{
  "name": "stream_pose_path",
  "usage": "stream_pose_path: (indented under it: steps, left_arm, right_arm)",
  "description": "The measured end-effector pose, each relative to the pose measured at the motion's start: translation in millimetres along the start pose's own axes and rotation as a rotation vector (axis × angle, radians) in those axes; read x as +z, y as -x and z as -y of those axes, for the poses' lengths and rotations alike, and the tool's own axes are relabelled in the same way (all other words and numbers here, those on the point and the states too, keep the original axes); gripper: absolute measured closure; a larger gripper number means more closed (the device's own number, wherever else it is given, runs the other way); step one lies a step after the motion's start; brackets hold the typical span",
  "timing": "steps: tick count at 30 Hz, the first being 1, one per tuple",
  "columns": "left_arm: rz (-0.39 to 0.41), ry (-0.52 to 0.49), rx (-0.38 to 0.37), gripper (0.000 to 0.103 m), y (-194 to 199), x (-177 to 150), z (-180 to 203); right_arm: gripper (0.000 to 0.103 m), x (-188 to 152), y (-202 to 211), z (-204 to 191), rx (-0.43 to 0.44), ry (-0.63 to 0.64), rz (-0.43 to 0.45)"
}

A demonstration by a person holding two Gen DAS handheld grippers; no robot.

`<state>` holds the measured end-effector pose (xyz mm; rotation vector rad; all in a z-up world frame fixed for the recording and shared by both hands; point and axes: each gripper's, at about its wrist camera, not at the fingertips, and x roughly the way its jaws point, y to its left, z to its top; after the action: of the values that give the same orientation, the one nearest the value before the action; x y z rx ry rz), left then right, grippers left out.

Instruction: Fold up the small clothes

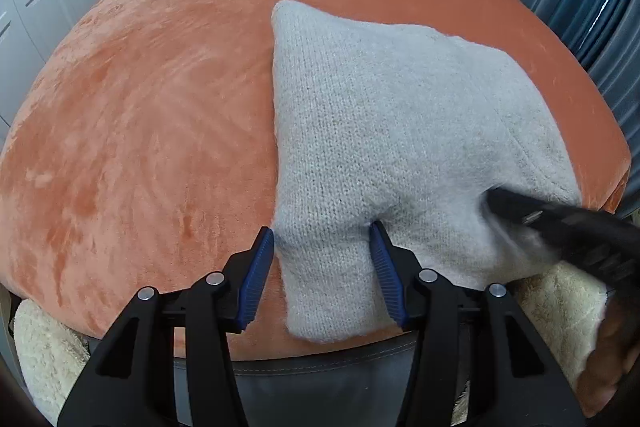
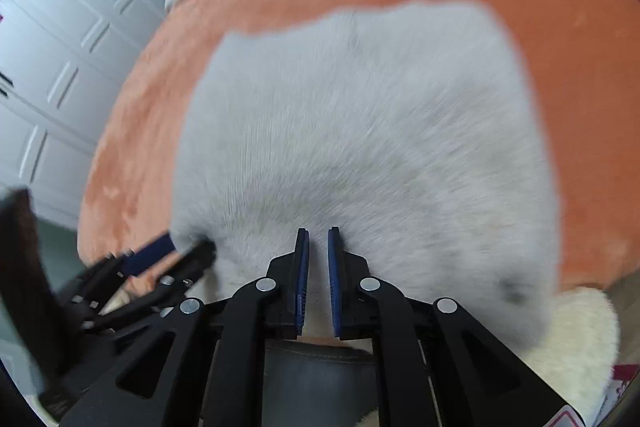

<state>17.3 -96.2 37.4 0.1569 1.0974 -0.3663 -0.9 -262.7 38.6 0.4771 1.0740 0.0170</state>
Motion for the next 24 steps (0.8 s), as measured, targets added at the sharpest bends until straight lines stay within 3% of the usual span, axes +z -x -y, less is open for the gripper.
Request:
stream_pose_path:
  steps: [1,3,5,9,11,13,14,15,18,21,23,24]
  left_arm:
    - [-0.001,0.007,-0.003,0.053,-1,0,-1]
    - [0.0,0.011,0.002,0.051,-2,0,0]
    - [0.002,0.008,0.005,0.05,-3,0,-2]
    - [0.001,0.025,0.001,0.045,-3,-1,-5]
    - [0.002,0.028,0.001,0.044,-3,-1,-6]
    - [0.002,0.025,0.004,0.044,-3,-1,-6]
    - [0.001,0.022,0.007,0.044,-3,-1,-6]
    - [0.002,0.018,0.01,0.044,-3,-1,-5]
    - [0.0,0.018,0.009,0.044,-2,-1,-6]
    - [0.004,0.028,0.003,0.042,-3,-2,-7]
    - [0.003,0.027,-0.001,0.042,-4,-1,-6]
    - [-0.002,0.028,-0.005,0.042,-5,-1,-5]
  right_arm:
    - [0.089,0,18,5,-0.038,-0.002,0.057]
    - [0.071,-2,42,19,-0.105,-0.021,0.127]
    - [0.063,-9,54,42,-0.163,-0.072,0.158]
    - [0.062,-32,50,85,-0.106,-0.193,0.096]
    - [0.055,-38,40,94,-0.067,-0.235,0.068]
    - [0.054,-38,23,87,-0.068,-0.229,0.054]
    - [0.063,-35,20,88,-0.058,-0.234,0.046]
    - [0.081,-32,19,85,-0.029,-0.241,0.051]
    - [0.09,-22,50,69,0.065,-0.23,0.175]
    - [0.092,-18,76,72,0.067,-0.227,0.263]
    - [0.093,-20,47,91,-0.027,-0.233,0.167]
    - [0.094,-25,22,105,-0.09,-0.246,0.071]
